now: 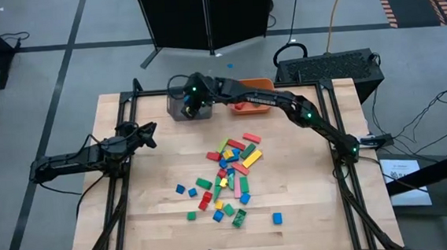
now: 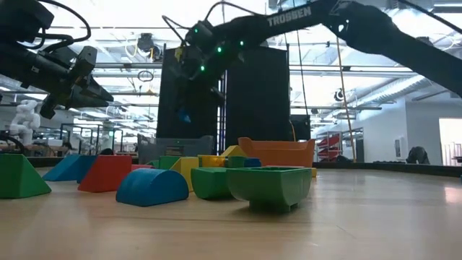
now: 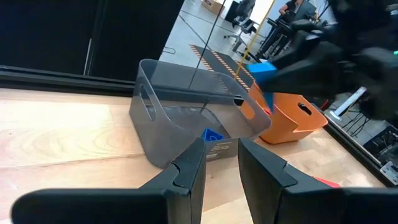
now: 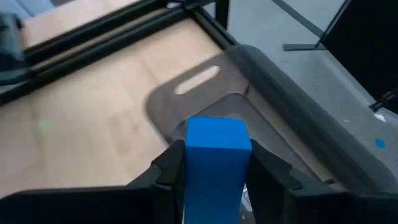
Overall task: Sort blocks by size
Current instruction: Put the small blue block into the black bin, then put the small yellow block into the black bin
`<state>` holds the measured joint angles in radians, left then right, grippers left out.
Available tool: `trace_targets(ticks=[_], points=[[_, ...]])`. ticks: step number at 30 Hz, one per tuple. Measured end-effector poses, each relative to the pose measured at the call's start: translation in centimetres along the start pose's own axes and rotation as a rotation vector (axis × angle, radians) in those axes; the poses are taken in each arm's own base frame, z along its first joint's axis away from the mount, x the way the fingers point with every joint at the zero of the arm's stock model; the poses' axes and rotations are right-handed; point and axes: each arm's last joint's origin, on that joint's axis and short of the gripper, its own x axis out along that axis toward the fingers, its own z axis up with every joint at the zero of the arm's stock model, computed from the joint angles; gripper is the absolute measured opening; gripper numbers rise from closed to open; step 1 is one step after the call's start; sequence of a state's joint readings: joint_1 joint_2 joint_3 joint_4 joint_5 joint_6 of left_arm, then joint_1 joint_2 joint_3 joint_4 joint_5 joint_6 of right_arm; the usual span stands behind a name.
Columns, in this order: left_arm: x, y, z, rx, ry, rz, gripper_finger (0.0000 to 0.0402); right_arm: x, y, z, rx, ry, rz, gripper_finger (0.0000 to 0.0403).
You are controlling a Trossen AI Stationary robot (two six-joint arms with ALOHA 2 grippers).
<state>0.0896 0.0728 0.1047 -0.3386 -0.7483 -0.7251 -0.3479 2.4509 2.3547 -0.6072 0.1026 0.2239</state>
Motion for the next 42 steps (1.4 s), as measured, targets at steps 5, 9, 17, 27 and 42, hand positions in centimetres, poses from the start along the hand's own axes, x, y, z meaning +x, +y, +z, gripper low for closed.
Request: trace_targets(ticks=[5, 9, 17, 27, 42], points=[[0.0, 0.0, 0.0, 0.0, 0.0, 0.0, 0.0095, 0.3, -1.4, 0.1, -0.012, 0.005, -0.022, 0.0183], [0.0, 0.0, 0.0, 0.0, 0.0, 0.0, 0.0095, 0.4, -1.8, 0.2, -0.014, 0.007, -0.028, 0.0295], [0.0, 0.0, 0.0, -0.001, 0.0, -0.001, 0.0095, -0.1, -0.7, -0.9, -0.028, 0.137, 0.092, 0.032], [0.0, 0.0, 0.0, 0.0, 0.01, -0.012, 0.0095, -6.2, 5.8, -8.3, -0.556, 0.849, 0.426, 0.0291], [0.0, -0.1, -0.1, 0.003, 0.023, -0.026, 0.0095, -6.1, 10.1, -9.1, -0.74, 0.693, 0.42, 0.029]])
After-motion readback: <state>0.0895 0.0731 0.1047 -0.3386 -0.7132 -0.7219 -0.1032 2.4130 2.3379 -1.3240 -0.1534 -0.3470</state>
